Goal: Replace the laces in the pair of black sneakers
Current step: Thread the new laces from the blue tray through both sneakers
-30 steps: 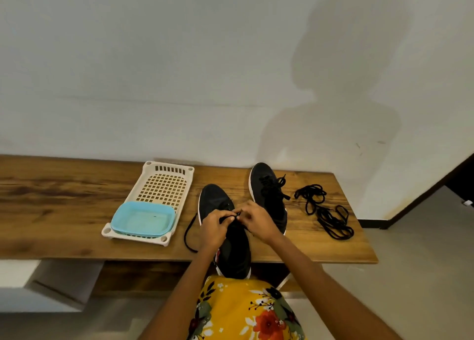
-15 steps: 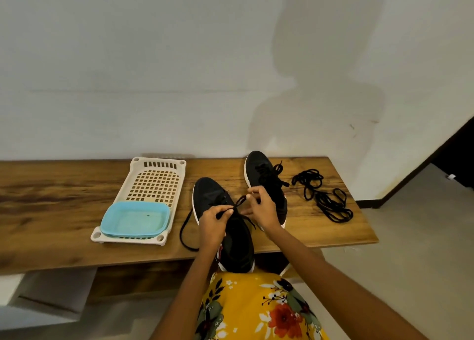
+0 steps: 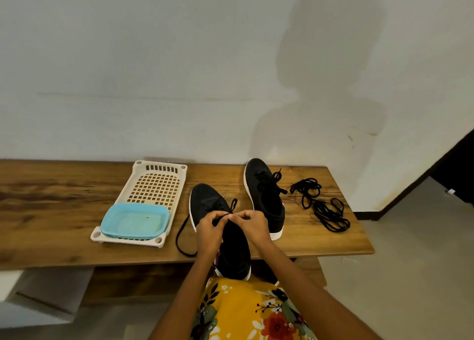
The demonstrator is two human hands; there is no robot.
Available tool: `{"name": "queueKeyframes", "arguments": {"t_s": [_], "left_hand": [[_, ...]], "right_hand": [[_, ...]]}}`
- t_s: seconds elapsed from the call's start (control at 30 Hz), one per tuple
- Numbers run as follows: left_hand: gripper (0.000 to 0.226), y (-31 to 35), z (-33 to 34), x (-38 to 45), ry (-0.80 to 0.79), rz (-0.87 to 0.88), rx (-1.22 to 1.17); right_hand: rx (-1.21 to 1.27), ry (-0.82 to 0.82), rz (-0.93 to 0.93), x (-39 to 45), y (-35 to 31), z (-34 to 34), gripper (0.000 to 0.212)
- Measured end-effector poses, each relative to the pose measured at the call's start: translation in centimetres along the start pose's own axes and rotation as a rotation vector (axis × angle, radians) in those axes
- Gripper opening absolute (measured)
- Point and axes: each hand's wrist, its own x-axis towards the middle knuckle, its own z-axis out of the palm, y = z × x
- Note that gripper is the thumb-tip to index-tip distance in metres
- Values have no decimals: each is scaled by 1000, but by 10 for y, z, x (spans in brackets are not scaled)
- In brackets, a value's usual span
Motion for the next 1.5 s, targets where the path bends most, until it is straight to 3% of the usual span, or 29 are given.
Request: {"name": "queueKeyframes", "arguments": {"t_s": [0.07, 0.2, 0.43, 0.53, 0.73, 0.93, 1.27, 1.4, 1.5], "left_hand": [[7, -1, 0, 0, -11, 22, 44], [11, -1, 2, -1, -23, 85, 146], [11, -2, 5, -5, 34, 36, 76], [8, -1, 3, -4, 25, 38, 42], [12, 10, -4, -2, -47, 81, 56], [15, 12, -4, -3, -21, 52, 9], [15, 11, -6, 1, -89, 75, 34], [15, 12, -10, 3, -149, 93, 26], [15, 10, -12, 4, -169, 80, 29]], "right_hand": [[-6, -68, -5, 1, 0, -6, 14], [-33, -152, 24, 0, 0, -16, 36], [-36, -105, -85, -8, 4, -13, 12], [48, -64, -74, -12, 4, -12, 9], [352, -168, 121, -7, 7, -20, 20], [416, -72, 95, -7, 9, -17, 25], [258, -53, 93, 9, -5, -31, 25], [-173, -377, -81, 24, -15, -45, 18], [-225, -464, -66, 29, -22, -46, 10]]}}
